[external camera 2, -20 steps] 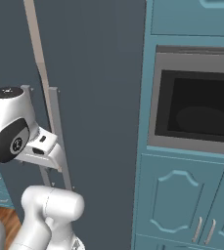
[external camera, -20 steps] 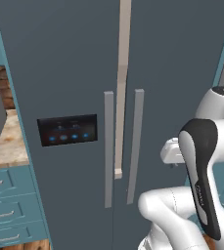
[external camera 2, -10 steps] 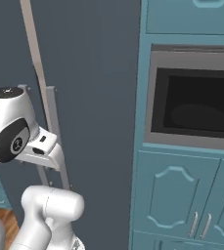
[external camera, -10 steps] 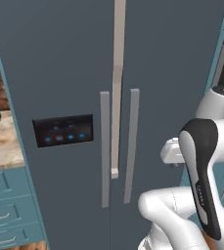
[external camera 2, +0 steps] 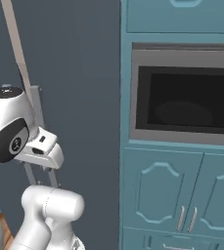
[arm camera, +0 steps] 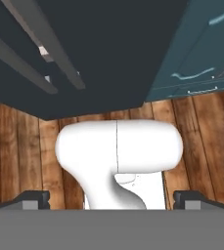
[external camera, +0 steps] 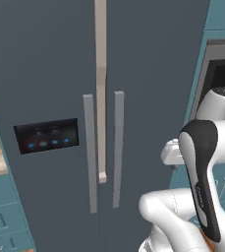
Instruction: Open the freezer door, pick up the ice cube tray from the freezer, and place it on the dining counter.
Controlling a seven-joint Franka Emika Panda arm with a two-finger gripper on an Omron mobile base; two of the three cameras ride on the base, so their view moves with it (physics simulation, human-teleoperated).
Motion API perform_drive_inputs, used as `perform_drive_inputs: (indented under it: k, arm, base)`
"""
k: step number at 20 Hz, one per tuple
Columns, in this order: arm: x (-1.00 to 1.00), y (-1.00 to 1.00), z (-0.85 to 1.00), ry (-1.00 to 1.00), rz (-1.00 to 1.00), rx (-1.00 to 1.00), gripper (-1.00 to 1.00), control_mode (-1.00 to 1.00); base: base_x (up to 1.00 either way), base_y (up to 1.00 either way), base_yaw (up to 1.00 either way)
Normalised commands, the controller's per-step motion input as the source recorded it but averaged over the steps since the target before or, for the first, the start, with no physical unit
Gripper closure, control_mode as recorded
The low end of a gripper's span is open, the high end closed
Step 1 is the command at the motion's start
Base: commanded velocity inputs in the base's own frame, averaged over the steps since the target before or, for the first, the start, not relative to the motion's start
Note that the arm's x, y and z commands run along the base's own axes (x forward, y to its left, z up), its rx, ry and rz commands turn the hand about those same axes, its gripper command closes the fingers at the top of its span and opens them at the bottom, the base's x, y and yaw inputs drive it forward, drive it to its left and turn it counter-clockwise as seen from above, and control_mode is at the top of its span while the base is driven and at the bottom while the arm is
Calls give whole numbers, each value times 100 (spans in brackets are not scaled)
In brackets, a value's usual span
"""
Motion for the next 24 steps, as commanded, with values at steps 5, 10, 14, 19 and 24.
perform_drive_inputs:
  k: [5, 10, 14, 19, 24]
  arm:
    - [0, 0, 0, 0, 0, 0, -100, 100]
    - [0, 0, 0, 0, 0, 0, -100, 100]
    - [0, 0, 0, 0, 0, 0, -100, 100]
    - [0, 0, 0, 0, 0, 0, -100, 100]
    - [0, 0, 0, 0, 0, 0, -100, 100]
  base:
    - [5, -45, 0]
    - [22, -23, 4]
    - [33, -2, 8]
    - [43, -1, 8]
    - [41, -1, 8]
